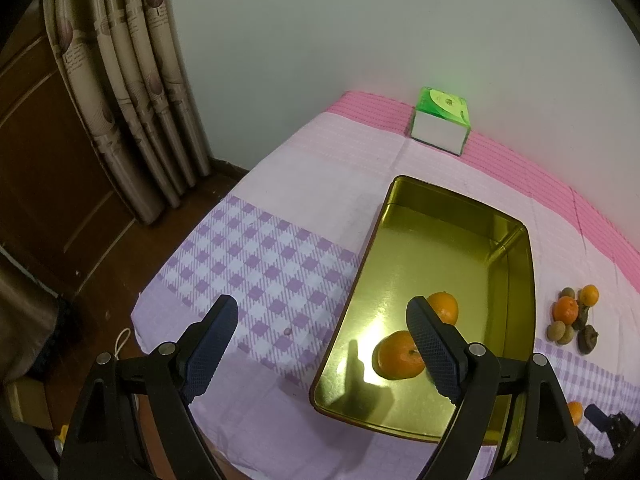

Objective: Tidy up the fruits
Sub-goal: 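Grasp another orange from the sheet with the right gripper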

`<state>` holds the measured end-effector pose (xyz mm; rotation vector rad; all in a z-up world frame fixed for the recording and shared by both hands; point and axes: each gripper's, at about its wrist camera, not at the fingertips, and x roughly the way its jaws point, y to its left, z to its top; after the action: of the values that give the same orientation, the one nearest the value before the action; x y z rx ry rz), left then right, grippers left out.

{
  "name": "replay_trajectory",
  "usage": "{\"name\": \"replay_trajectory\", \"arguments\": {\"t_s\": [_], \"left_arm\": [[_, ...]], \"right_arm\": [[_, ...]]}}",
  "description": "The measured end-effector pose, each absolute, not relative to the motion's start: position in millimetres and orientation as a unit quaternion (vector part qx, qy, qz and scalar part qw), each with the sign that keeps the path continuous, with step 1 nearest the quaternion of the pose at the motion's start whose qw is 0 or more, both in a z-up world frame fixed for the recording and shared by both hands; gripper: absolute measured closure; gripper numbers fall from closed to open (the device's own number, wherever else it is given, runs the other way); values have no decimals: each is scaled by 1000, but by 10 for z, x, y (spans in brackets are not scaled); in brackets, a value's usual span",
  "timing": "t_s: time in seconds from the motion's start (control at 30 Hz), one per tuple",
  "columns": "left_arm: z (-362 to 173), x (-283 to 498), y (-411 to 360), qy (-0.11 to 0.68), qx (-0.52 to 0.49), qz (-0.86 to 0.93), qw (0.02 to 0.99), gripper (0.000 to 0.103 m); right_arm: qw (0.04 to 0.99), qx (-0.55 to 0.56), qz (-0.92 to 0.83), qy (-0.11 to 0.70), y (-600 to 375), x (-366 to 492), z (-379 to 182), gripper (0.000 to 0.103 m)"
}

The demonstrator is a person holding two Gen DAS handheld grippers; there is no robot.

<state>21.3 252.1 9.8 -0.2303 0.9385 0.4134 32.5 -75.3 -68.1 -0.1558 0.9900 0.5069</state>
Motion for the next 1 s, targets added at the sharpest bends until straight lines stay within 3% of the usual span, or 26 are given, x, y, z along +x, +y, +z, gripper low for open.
{"name": "replay_trajectory", "arguments": {"t_s": [0.27, 0.43, 1.0], "left_arm": [[98, 214, 2520, 448, -110, 197, 865, 17], [98, 213, 2519, 448, -110, 197, 865, 17], [97, 219, 2516, 448, -110, 197, 865, 17]], "right_arm": [[842, -80, 227, 483, -738, 396, -799, 56], [837, -92, 224, 491, -688, 419, -858, 67], [833, -84, 217, 501, -776, 382, -922, 63]]}}
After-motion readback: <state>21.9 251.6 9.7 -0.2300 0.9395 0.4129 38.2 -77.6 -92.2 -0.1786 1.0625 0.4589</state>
